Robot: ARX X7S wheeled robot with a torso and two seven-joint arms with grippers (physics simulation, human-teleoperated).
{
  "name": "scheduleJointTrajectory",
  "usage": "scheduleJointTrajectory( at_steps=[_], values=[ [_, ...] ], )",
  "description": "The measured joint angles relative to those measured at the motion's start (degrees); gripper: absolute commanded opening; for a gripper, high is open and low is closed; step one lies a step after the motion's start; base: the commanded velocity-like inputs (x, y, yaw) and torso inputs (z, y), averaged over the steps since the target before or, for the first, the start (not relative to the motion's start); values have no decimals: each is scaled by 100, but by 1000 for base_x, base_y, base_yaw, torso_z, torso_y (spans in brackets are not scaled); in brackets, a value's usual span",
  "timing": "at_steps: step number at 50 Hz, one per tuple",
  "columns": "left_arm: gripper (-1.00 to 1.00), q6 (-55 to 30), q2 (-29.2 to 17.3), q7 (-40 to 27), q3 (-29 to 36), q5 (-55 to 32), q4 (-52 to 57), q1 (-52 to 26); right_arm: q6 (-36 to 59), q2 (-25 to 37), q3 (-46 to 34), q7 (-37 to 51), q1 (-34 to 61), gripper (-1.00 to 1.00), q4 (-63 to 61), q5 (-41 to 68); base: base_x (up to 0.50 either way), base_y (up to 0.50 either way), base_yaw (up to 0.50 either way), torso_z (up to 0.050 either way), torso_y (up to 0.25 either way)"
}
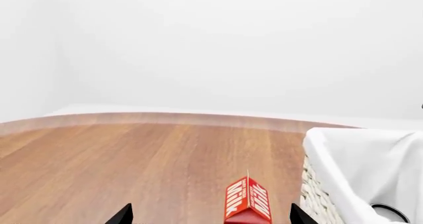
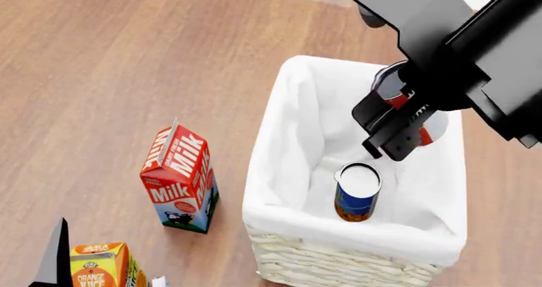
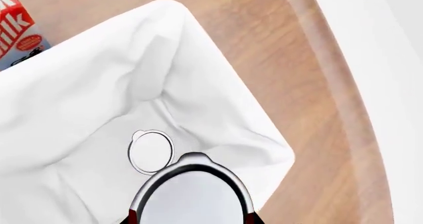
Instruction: Pick up the alphabet soup and the tomato sauce, and put them in the basket.
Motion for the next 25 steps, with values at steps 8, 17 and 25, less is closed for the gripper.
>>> scheduleJointTrajectory(
  at_steps=[8, 17, 25],
  values=[
    [100, 24, 2, 13, -3, -8, -44, 7, -122, -277, -198, -186, -36, -100, 427, -166, 0, 0, 0, 0, 0],
    [100, 64, 16, 41, -1, -8, -115, 22, -293, -527, -475, -393, -115, -100, 706, -354, 0, 0, 0, 0, 0],
    [100, 92, 31, 68, 5, -4, -176, 30, -496, -702, -670, -526, -196, -100, 905, -518, 0, 0, 0, 0, 0]
  ],
)
